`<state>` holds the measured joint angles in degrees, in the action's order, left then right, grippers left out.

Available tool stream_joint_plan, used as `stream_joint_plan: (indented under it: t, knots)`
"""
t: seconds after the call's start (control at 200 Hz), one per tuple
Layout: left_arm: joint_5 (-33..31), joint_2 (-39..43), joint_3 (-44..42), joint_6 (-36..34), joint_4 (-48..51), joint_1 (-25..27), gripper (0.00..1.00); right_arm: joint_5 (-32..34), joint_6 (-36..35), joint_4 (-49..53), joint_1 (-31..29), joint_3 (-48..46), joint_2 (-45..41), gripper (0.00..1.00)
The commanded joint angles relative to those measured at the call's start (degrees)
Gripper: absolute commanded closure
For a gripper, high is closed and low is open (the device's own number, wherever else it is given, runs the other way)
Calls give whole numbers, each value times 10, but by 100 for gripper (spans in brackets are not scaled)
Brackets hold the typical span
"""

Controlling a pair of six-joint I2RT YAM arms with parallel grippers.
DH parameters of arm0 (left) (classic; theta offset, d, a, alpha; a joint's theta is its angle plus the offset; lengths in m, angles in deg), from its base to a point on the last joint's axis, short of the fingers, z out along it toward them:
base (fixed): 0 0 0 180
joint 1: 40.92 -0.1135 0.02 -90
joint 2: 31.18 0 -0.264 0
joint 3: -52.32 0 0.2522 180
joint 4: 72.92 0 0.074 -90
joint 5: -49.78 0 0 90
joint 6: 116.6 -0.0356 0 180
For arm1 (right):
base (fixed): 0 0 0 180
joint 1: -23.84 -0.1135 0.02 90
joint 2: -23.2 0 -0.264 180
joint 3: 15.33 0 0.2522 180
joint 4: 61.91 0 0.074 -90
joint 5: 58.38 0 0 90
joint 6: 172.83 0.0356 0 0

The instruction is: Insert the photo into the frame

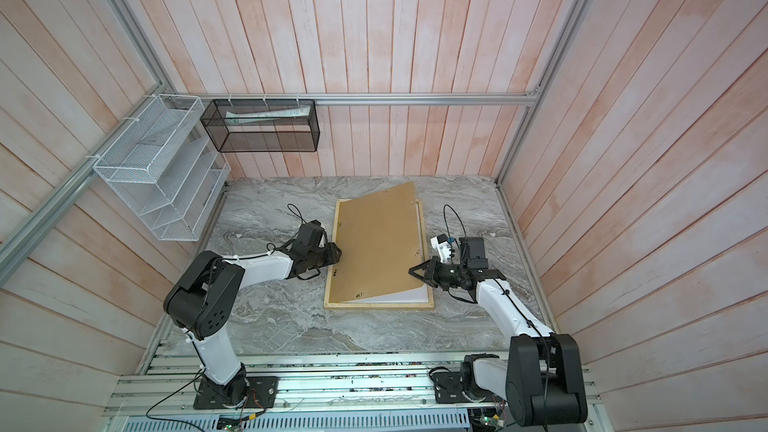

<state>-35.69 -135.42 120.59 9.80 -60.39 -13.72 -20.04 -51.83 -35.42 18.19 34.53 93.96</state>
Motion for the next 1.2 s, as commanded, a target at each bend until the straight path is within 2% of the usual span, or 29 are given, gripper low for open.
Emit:
stream_joint_plan:
  t: [0.0,0.23,0.415,0.81,0.985,1.195]
  knots:
    - [-14,35,-27,-13,22,-13,51,38,-13,0,-39,11,27,100]
    - [-22,89,-81,-15,28,-58,50,53,8,-38,-82,34,69,100]
    - [-16,105,-96,-24,27,-77,49,72,19,-47,-87,37,80,100]
    - [0,100,-93,-27,15,-83,49,98,9,-27,-88,44,75,82]
    - [-6,104,-96,-29,19,-85,49,129,-2,-5,-89,50,76,69]
    - [-10,105,-98,-32,24,-87,49,148,-12,10,-88,57,72,63]
